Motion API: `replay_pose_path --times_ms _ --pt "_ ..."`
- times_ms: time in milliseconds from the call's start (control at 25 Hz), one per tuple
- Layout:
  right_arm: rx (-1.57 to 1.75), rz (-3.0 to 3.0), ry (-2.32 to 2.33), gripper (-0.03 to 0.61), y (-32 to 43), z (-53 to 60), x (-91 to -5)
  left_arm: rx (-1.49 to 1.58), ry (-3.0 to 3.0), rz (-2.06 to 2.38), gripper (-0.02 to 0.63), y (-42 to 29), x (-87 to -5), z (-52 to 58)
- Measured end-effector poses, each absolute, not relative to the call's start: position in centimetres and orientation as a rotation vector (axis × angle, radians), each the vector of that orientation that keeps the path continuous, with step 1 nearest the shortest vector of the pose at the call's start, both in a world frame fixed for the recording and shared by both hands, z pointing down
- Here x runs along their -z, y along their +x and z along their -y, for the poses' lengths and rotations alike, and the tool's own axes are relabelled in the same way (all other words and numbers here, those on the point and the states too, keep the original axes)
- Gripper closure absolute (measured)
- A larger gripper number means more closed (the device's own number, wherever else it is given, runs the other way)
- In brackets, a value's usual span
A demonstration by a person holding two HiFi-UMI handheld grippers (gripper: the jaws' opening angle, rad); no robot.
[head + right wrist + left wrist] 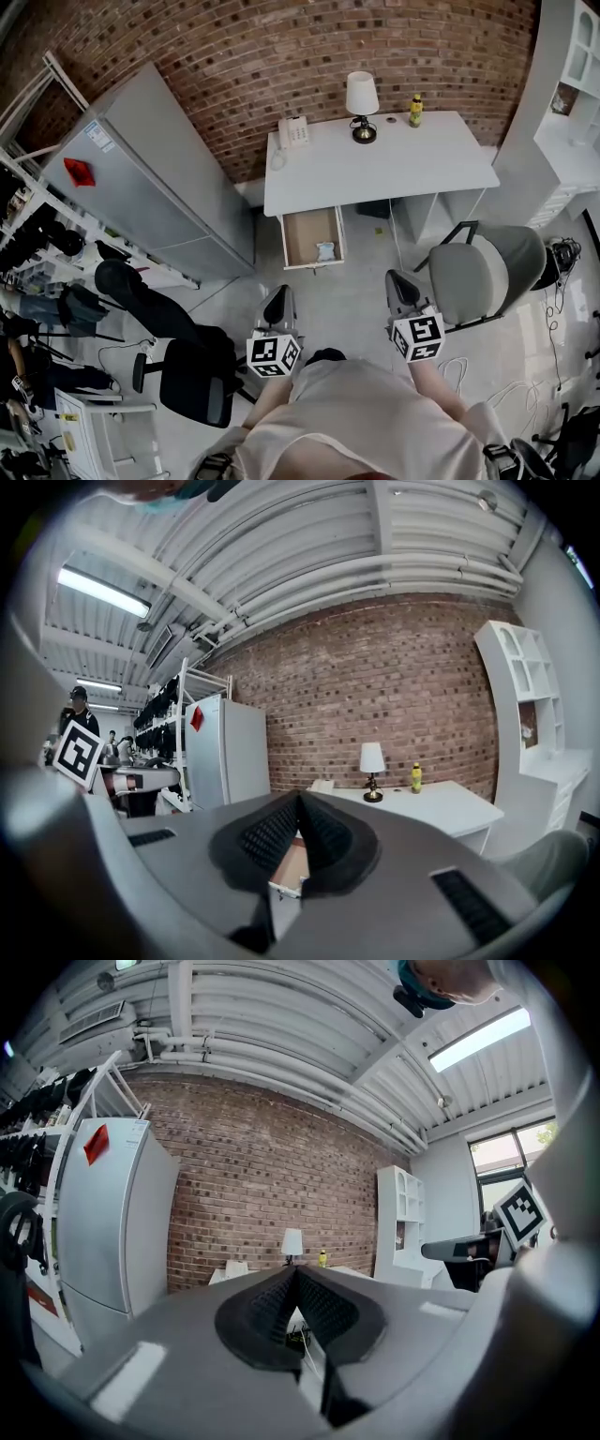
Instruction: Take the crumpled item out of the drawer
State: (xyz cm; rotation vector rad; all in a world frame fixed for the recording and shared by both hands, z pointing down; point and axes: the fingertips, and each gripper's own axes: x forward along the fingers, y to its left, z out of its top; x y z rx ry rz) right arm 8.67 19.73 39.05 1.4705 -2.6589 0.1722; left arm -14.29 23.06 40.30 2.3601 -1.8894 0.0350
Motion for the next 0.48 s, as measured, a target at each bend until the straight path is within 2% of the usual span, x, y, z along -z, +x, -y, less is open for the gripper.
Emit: replay_pose_path --times_ms 480 --pt "-0.186 2.633 1.505 0.571 8.7 -13.3 -39.8 -0.023 2.363 1.876 0.604 -14.9 -41.3 -15.9"
